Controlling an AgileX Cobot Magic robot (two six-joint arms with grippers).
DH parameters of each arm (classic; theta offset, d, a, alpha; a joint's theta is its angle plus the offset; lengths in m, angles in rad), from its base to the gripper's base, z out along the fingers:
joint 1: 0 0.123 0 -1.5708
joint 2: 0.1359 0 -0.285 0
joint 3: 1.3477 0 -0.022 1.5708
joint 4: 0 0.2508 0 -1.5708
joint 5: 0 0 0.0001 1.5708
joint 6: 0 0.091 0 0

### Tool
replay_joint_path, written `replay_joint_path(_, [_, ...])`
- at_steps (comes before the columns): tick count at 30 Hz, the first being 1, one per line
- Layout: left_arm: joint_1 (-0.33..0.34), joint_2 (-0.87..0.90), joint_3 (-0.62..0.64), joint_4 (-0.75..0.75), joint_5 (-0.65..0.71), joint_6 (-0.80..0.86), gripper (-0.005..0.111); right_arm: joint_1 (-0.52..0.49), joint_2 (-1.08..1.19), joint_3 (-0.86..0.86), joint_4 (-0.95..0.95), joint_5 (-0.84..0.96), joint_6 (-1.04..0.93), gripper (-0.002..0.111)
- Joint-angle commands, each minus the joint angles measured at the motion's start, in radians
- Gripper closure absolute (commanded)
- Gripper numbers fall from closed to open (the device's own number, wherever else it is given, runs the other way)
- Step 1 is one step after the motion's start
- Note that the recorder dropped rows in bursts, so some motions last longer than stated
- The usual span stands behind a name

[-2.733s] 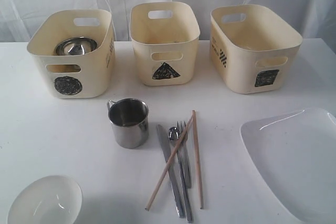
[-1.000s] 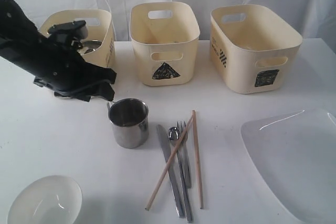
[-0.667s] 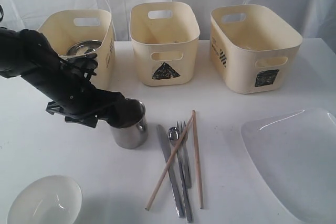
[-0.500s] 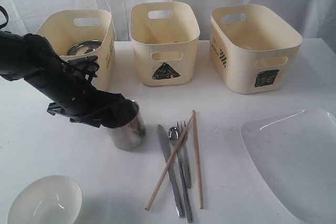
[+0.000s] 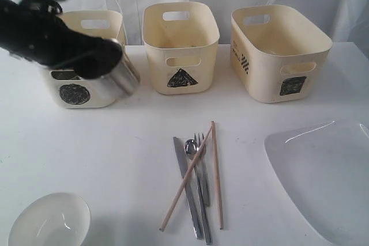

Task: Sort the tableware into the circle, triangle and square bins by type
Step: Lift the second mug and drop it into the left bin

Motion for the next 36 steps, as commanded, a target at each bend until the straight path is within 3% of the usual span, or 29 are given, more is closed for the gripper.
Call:
replay_joint_path(1, [0.008,-0.071,-0.006,0.194,-0.421,0.006,0.107,0.001,-0.005,0.002,0.001,-0.008,0.003,0.108])
replay_joint_path(3, [0.008,-0.051,-0.006,0.217,-0.643,0.058,0.107,0.001,-0.005,0.002,0.001,-0.008,0.003,0.108])
replay_joint_path(4, [0.010,-0.014,-0.006,0.217,-0.807,0.179,0.107,0.001,-0.005,0.002,0.001,-0.008,0.003,0.108])
replay_joint_path(6, [0.021,0.046,-0.006,0.176,-0.937,0.359,0.107,0.001,-0.005,0.002,0.001,-0.008,0.003,0.108])
replay_joint_path(9, [0.046,0.162,-0.006,-0.011,-1.133,0.581,0.107,0.001,-0.005,0.002,0.001,-0.008,0.003,0.108])
replay_joint_path(11, [0.091,0.279,-0.006,-0.082,-1.258,0.539,0.107,0.001,-0.005,0.002,0.001,-0.008,0.003,0.108])
replay_joint_path(12, [0.103,0.306,-0.008,-0.058,-1.258,0.529,0.107,0.001,-0.005,0.002,0.001,-0.008,0.003,0.108])
replay_joint_path(14, [0.122,0.368,-0.012,-0.025,-1.183,0.527,0.100,0.001,-0.005,0.002,0.001,-0.008,0.003,0.108])
replay_joint_path(17, [0.122,0.379,-0.016,-0.025,-0.992,0.429,0.075,0.001,-0.005,0.002,0.001,-0.008,0.003,0.108])
replay_joint_path(20, [0.122,0.378,-0.016,-0.025,-0.965,0.349,0.054,0.001,-0.005,0.002,0.001,-0.008,0.003,0.108])
replay_joint_path(23, [0.122,0.296,-0.016,-0.025,-0.945,0.351,0.049,0.001,-0.005,0.002,0.001,-0.008,0.003,0.108])
replay_joint_path(26, [0.122,0.187,-0.016,-0.025,-0.832,0.351,0.049,0.001,-0.005,0.002,0.001,-0.008,0.003,0.108])
replay_joint_path(31, [0.122,-0.085,-0.016,-0.025,-0.308,0.351,0.049,0.001,-0.005,0.002,0.001,-0.008,0.003,0.108])
replay_joint_path(36, [0.122,-0.203,-0.016,-0.013,0.259,0.361,0.049,0.001,-0.005,0.002,0.001,-0.008,0.003,0.108])
